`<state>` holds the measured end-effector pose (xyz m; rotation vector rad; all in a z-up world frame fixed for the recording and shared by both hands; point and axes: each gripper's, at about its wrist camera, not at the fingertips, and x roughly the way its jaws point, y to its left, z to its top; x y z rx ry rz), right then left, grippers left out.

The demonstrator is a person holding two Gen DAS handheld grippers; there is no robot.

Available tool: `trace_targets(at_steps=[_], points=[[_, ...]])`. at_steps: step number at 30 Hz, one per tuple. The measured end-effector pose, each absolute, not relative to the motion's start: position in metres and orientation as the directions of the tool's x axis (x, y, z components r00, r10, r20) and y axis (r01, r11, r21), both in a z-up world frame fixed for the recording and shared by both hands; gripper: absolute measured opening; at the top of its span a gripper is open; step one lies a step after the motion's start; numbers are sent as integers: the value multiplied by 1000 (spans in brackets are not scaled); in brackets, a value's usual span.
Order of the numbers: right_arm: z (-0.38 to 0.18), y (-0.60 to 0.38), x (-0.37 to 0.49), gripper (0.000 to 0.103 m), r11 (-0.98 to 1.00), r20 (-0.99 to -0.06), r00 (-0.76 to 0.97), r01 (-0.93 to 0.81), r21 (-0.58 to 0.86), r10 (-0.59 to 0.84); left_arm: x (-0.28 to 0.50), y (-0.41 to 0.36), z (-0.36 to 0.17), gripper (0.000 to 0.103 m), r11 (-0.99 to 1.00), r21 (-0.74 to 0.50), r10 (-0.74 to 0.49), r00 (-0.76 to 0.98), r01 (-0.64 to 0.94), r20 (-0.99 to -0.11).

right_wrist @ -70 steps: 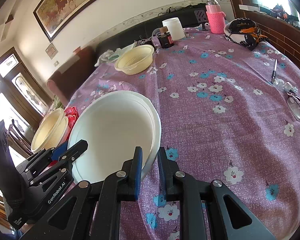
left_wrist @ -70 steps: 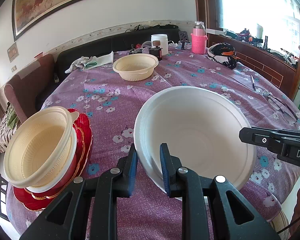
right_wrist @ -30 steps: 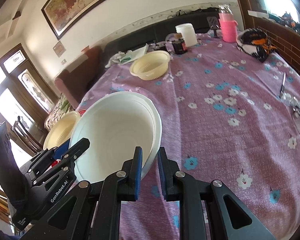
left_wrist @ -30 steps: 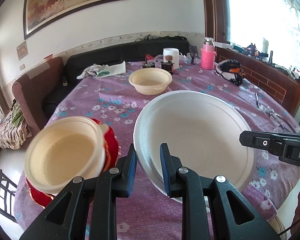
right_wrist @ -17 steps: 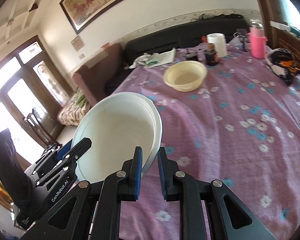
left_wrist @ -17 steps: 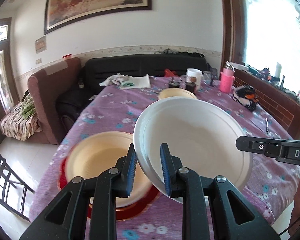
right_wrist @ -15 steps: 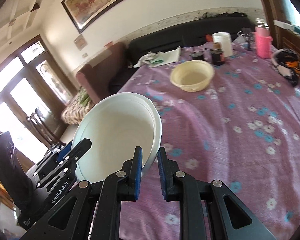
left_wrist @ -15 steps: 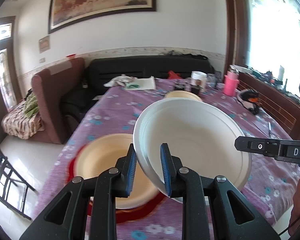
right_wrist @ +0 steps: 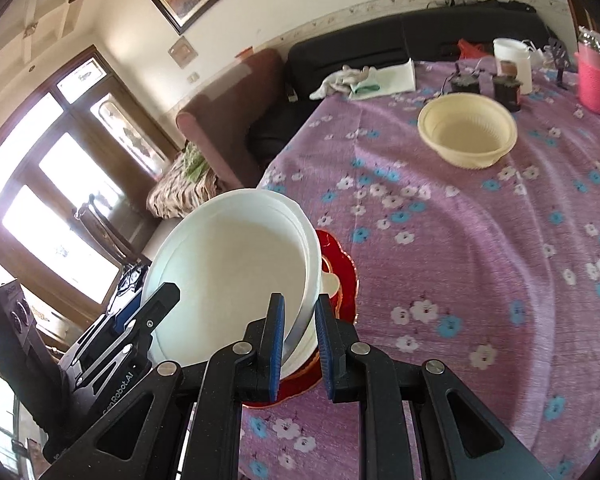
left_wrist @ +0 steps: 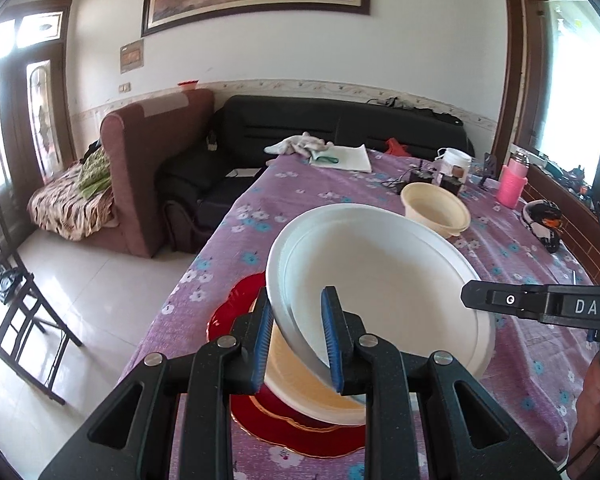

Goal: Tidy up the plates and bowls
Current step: 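Lower the white bowl onto the cream bowl and open the left gripper, then move the right gripper to the cream bowl on the table and grasp its rim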

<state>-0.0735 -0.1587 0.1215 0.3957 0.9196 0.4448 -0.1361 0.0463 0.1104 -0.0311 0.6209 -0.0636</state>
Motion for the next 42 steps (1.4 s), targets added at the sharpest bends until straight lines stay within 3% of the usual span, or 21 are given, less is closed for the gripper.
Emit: trace_targets(at_steps=[24, 28, 42], points=[[97, -138, -56, 18, 852, -712, 478, -194, 486, 515, -126, 61, 90, 25, 997, -75, -57, 778, 12, -626], [97, -139, -56, 18, 852, -709, 481, -194, 487, 515, -127, 63, 89, 36, 997, -75, -49, 781, 2, -623], [112, -206, -82, 24, 833, -644, 576, -126, 539, 503, -152, 49, 117, 45, 995, -84, -85, 831, 46, -550]])
